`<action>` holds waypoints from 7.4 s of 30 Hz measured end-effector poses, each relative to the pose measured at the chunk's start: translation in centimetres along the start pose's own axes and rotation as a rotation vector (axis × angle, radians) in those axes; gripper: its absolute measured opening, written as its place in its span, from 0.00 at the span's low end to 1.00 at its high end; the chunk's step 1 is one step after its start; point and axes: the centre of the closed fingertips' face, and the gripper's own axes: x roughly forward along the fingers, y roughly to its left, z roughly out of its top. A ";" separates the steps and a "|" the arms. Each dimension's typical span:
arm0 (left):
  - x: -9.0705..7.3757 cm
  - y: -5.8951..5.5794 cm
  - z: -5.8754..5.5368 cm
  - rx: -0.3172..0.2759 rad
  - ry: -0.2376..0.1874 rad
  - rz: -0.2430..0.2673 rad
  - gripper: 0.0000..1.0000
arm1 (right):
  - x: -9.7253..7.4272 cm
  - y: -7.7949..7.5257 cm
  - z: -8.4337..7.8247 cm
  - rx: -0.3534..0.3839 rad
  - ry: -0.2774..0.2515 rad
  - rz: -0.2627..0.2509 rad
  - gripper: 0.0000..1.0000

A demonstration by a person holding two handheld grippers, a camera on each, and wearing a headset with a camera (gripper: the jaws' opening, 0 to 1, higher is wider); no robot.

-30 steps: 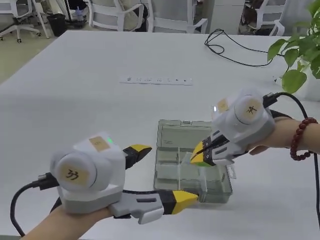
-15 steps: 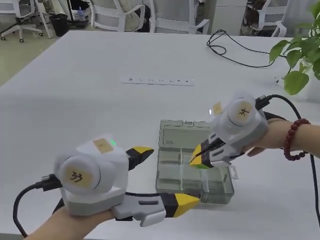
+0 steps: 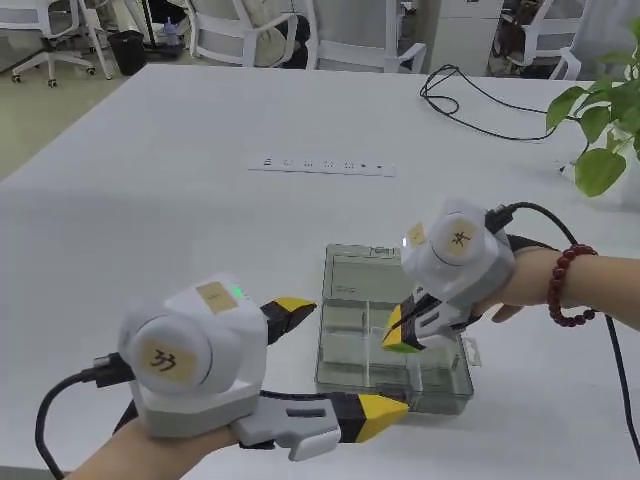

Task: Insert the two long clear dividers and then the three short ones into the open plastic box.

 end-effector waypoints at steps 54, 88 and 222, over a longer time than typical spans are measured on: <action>-0.5 0.7 -0.5 -0.033 0.010 0.056 0.87 | -2.0 1.0 -0.4 0.091 0.009 -0.031 0.33; -0.6 1.4 -0.7 -0.068 0.013 0.116 0.89 | -8.8 1.8 -9.7 0.198 0.027 -0.098 0.48; 1.0 -1.2 0.2 -0.231 -0.033 0.067 0.44 | -10.3 1.3 -3.5 -0.244 -0.121 -0.317 0.32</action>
